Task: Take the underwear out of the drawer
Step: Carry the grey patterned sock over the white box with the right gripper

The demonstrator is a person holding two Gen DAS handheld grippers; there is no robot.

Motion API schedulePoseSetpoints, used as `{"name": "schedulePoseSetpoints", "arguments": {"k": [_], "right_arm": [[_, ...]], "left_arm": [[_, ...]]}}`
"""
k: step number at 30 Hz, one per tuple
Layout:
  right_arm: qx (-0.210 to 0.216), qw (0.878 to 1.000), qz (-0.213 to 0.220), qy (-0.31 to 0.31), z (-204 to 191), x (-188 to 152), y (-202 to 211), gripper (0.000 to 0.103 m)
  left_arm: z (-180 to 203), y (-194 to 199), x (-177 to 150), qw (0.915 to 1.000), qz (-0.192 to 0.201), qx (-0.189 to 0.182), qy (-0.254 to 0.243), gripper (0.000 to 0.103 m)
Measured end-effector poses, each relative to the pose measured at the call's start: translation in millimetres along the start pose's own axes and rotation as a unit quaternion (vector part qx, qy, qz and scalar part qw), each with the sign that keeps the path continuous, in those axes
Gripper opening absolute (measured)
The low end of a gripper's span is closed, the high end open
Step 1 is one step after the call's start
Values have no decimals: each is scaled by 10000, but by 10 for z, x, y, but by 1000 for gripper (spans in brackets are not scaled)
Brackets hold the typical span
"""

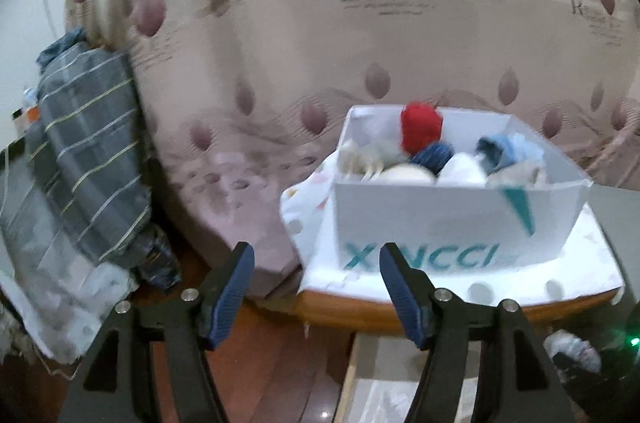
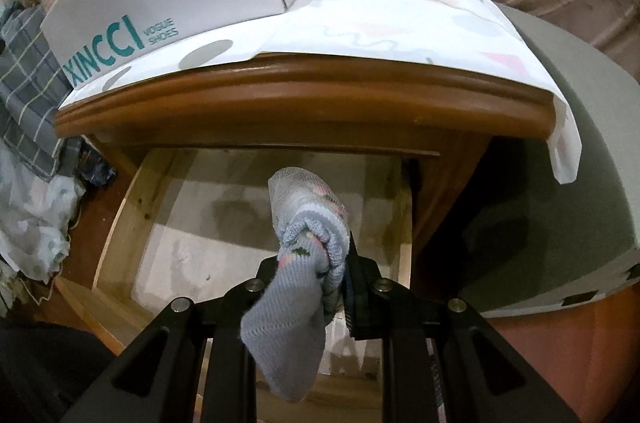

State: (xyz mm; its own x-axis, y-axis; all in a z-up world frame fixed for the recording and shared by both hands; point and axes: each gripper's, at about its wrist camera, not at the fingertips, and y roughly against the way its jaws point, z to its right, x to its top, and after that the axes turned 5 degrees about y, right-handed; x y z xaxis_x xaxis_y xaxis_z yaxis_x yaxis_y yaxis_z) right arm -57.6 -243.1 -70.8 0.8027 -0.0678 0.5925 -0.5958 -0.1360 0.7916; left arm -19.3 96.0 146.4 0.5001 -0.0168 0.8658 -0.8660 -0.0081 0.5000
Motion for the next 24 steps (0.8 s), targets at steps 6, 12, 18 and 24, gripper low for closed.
{"name": "schedulePoseSetpoints", "arguments": {"k": [6, 12, 18, 24], "right_arm": [[112, 9987, 110, 488, -192, -28, 93, 18], [219, 9979, 12, 615, -344, -83, 230, 18], [211, 9977, 250, 597, -460, 12, 494, 18], [255, 9975, 496, 424, -523, 152, 753, 18]], "left_arm": [[-62, -139, -331, 9992, -35, 396, 68, 69], [-24, -333, -636, 9977, -209, 642, -9, 69], [-41, -546, -750, 9973, -659, 305, -53, 69], [-131, -629, -740, 9965, -786, 79, 272, 69]]}}
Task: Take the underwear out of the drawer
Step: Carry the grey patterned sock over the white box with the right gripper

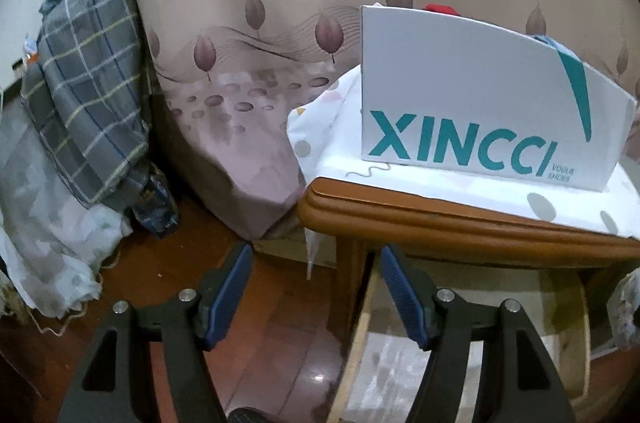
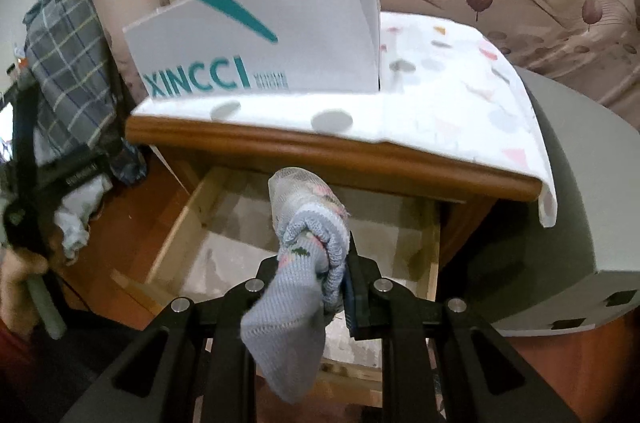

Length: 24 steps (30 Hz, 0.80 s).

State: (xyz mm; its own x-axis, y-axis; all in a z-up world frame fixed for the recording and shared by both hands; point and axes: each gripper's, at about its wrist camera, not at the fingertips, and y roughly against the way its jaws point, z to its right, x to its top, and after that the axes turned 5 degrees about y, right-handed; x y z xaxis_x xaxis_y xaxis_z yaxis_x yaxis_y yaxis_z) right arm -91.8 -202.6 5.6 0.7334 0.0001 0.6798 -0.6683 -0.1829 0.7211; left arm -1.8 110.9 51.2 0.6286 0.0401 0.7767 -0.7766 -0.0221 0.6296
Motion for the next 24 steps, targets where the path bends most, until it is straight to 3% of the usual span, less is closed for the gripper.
{"name": "schedulePoseSetpoints", "arguments": {"k": [14, 24], "right_arm": [[-198, 9977, 621, 194, -94, 613, 641, 18], [-287, 9935, 1015, 423, -159, 1358, 963, 18]], "left_arm": [[40, -19, 11, 10000, -57, -3, -37, 69], [6, -14, 24, 9999, -118, 71, 19, 69]]}}
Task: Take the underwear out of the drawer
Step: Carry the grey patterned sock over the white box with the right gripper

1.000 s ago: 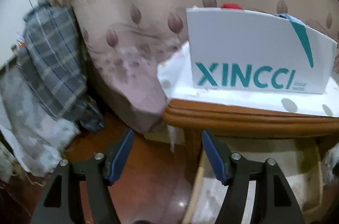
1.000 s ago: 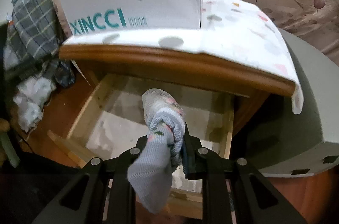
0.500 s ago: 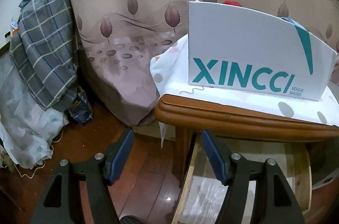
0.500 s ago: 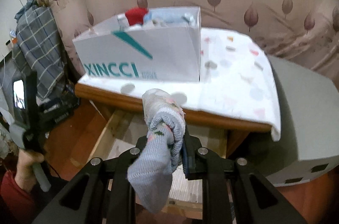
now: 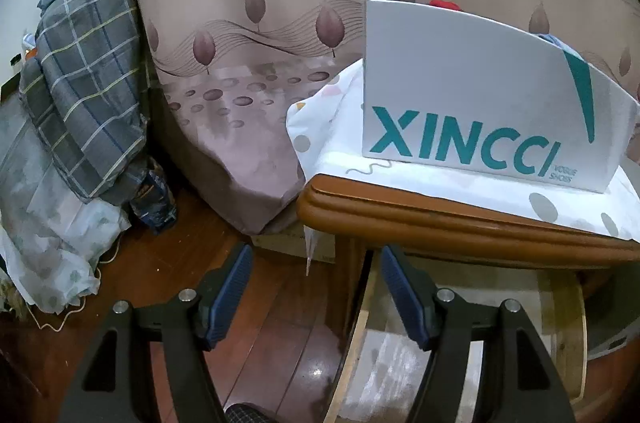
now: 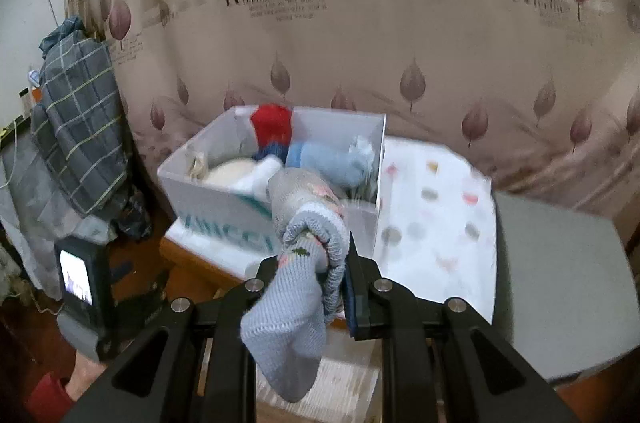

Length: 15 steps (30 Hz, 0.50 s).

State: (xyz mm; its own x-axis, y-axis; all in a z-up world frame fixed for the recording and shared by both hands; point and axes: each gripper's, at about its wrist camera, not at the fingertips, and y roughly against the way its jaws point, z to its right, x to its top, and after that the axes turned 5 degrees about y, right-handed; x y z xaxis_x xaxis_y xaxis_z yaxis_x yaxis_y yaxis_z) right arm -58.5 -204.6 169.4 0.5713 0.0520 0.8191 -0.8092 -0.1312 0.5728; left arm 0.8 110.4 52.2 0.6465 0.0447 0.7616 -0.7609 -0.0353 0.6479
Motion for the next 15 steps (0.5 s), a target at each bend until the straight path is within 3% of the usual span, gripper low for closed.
{"name": "schedulePoseSetpoints", "arguments": {"k": [7, 15], "right_arm": [[-56, 9996, 86, 261, -95, 438, -184, 18], [40, 9987, -77, 511, -361, 748, -713, 18]], "left_arm": [[-97, -55, 28, 9997, -132, 43, 218, 69], [-202, -78, 43, 9991, -170, 133, 373, 69]]}}
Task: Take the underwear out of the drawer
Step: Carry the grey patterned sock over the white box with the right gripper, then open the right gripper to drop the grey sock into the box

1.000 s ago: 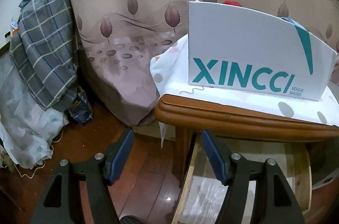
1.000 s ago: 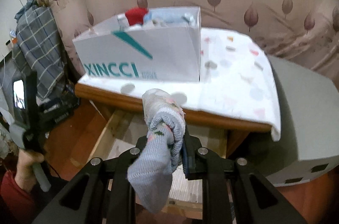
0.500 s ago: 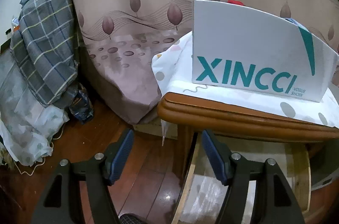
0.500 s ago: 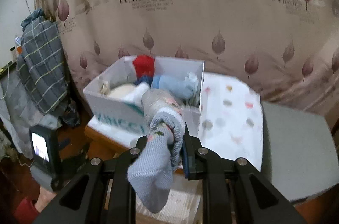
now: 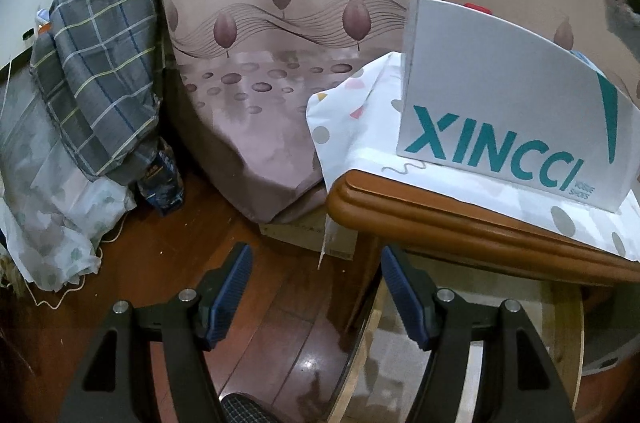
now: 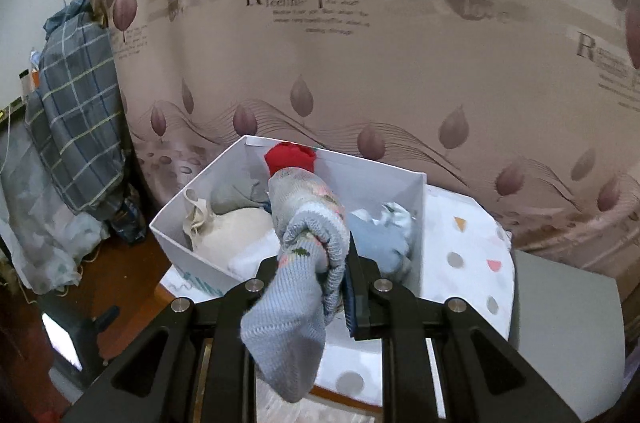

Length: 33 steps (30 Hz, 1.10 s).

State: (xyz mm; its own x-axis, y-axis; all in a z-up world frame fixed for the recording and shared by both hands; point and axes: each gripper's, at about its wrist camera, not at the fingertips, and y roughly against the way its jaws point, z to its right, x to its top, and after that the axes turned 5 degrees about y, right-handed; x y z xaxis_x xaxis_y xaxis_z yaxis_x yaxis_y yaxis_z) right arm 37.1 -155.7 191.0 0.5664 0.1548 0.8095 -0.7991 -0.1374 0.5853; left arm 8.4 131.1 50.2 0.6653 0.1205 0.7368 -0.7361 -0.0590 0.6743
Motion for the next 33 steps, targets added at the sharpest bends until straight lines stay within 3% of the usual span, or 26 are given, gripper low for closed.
{"name": "schedulePoseSetpoints", "arguments": {"k": [17, 33], "right_arm": [[27, 9971, -649, 401, -279, 245, -1026, 18], [-30, 9948, -1010, 94, -188, 146, -1604, 24]], "left_arm": [[-133, -83, 9, 9998, -163, 92, 104, 69], [-65, -108, -19, 9998, -221, 15, 23, 69]]}}
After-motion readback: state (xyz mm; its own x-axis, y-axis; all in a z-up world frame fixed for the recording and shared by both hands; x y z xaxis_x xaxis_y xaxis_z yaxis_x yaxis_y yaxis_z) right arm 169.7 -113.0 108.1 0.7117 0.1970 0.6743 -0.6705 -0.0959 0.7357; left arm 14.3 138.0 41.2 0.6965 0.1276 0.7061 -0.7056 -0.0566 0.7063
